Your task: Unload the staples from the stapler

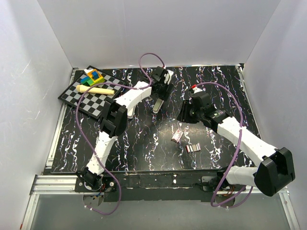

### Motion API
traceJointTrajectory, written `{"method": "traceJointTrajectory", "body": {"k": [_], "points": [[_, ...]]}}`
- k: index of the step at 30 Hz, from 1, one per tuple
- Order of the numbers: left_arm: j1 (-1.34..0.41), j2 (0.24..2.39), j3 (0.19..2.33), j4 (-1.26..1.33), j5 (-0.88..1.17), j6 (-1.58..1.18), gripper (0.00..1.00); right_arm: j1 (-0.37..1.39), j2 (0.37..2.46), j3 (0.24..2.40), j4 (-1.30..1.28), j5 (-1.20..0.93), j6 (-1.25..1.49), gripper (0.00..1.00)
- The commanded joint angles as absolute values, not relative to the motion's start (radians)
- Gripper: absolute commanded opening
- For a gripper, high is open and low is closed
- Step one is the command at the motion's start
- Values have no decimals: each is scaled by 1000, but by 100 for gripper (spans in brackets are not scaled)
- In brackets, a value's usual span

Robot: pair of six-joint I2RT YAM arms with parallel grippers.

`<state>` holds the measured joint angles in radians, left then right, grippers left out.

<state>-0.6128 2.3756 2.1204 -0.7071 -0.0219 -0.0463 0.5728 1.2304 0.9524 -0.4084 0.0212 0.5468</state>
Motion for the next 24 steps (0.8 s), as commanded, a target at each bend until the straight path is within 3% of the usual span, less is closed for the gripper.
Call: {"method": "traceJointTrajectory", "body": {"k": [1,9,18,24], "points": [[-621,2385,2161,-723,-66,-34,61,580,1220,953,-365,9,554,43],[-623,2393,2163,-723,-69,-32,55,581,1218,948,-359,8,555,43],[-624,2402,2157,-726,-69,-28,38,586,1229,953,-357,8,558,42],[-624,2392,2160,-726,-69,-26,17,587,1226,960,-365,8,555,41]]}}
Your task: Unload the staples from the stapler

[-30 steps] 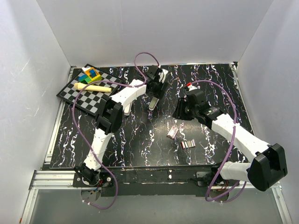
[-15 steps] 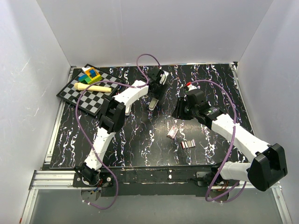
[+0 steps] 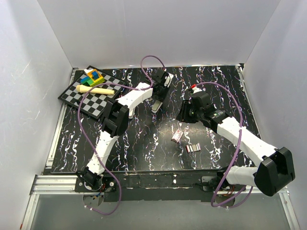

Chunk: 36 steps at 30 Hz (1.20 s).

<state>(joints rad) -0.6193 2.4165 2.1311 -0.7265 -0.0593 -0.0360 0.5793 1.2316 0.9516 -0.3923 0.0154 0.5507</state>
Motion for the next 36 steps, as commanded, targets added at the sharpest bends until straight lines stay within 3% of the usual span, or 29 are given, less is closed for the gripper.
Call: {"method": "traceJointTrajectory", "body": {"k": [1,3,19,36], "points": [[-624,2385,2160,-729,-69,-25,12,588,1226,963,-368,8,554,40],[-624,2367,2155,-732,-60,-20,0,588,1216,966,-377,8,554,39],[-634,2019,1912,-678,199,-17,0,588,1023,1051,-557,8,443,40],[-643,1540,1527,-548,710,-41,0,591,880,1233,-772,-348,203,41]]}}
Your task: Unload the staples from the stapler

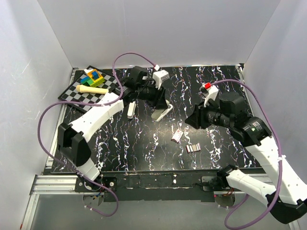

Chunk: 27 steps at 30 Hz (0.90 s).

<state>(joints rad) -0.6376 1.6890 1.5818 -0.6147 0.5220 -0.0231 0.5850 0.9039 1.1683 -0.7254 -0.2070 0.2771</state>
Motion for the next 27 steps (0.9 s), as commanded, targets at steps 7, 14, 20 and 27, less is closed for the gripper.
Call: {"method": "traceJointTrajectory", "body": {"k": [7,14,20,27], "points": [[-657,1344,1368,-440,824,-101,0,620,910,1333,-853,-488,117,41],[-664,1210,1256,-384,916,-143,0,672,968,1430,-879,-564,42,45],[-666,1143,1175,-347,969,-167,0,739,1045,1528,-911,-597,3,51],[-670,1101,1141,-325,1014,-172,0,836,1135,1608,-927,-558,-43,52]]}}
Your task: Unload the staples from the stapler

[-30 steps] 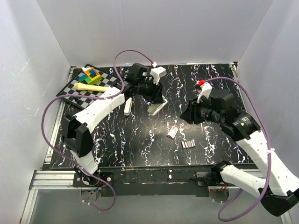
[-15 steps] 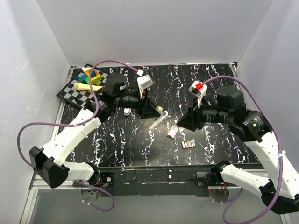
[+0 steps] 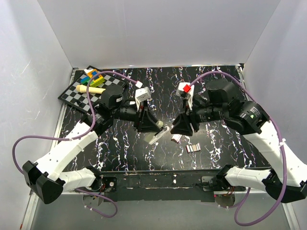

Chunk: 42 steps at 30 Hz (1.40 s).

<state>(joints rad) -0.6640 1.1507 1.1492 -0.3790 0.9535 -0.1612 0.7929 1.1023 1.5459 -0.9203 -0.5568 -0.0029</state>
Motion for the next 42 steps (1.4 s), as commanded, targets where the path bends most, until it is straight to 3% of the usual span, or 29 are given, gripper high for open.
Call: {"method": "traceJointTrajectory", "body": {"k": [1,30,38,42], "points": [[-670,1095,1137,-319,1020,-173,0,847,1147,1614,-927,-552,-48,53],[-696,1051,1137,-301,1092,-183,0,940,1209,1620,-815,-548,-26,55],[-696,1049,1147,-298,1075,-186,0,957,1212,1608,-805,-545,-23,45],[-698,1037,1152,-278,1057,-199,0,965,1197,1575,-799,-546,-23,33]]}}
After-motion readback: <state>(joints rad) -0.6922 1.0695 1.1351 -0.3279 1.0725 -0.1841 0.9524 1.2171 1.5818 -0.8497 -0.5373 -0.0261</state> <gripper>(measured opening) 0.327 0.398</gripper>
